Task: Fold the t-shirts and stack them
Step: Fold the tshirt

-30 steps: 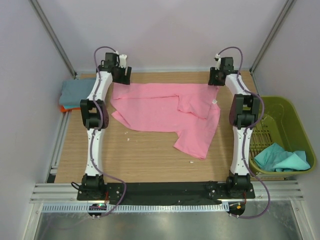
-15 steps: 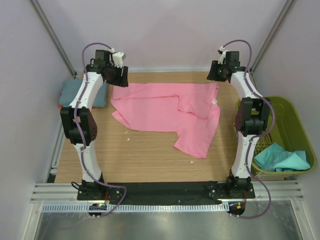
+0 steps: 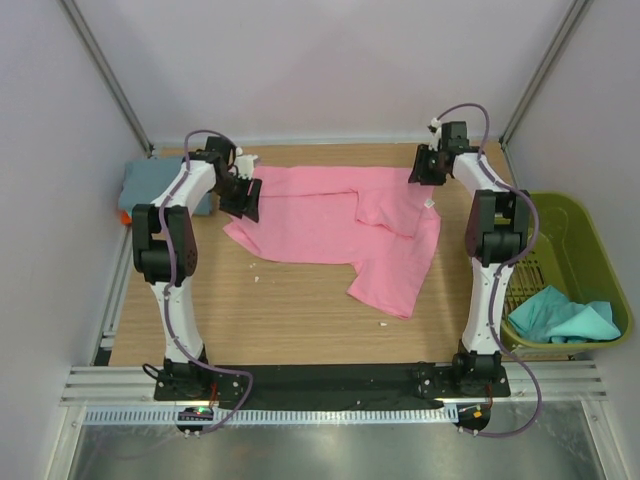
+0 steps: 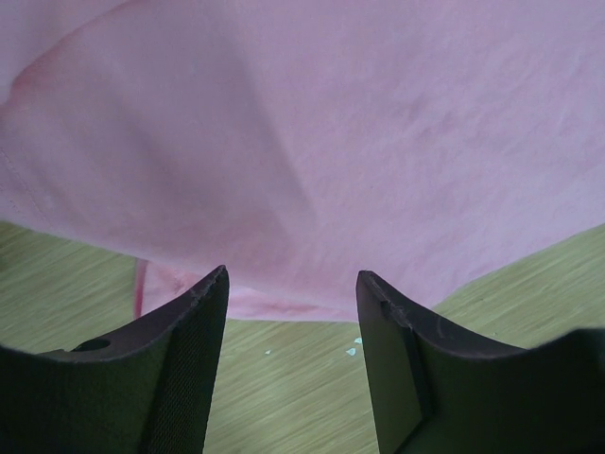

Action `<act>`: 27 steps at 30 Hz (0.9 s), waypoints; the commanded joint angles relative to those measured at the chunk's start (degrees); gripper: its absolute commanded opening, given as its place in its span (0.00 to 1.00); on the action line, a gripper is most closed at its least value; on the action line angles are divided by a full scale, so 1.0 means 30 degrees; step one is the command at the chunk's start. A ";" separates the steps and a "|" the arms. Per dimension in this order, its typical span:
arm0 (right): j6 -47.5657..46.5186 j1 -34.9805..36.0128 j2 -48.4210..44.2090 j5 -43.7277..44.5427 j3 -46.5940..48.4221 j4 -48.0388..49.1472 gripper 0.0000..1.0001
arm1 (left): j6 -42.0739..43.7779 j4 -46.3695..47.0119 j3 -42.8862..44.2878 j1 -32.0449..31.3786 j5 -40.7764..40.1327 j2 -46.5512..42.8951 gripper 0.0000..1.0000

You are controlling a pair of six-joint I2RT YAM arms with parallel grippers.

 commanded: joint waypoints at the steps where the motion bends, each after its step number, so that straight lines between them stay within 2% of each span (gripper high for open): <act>1: 0.0037 0.0054 0.0488 0.0584 0.0251 0.0131 0.47 | 0.0423 -0.0071 0.0325 -0.0006 -0.0223 -0.0231 0.58; 18: -0.1135 -0.0620 0.3448 0.2256 0.3531 0.0101 0.47 | 0.0131 -0.0306 0.1614 0.0082 -0.0898 0.0238 0.59; 23: -0.0988 -0.0620 0.2514 0.1291 0.3037 0.0305 0.47 | 0.0130 -0.0393 0.2520 0.0082 -0.1044 -0.0169 0.59; 27: -0.1426 -0.0591 0.0290 0.0469 0.2538 0.0540 0.47 | 0.0860 -0.0276 0.1706 0.0024 -0.1394 -0.1809 0.59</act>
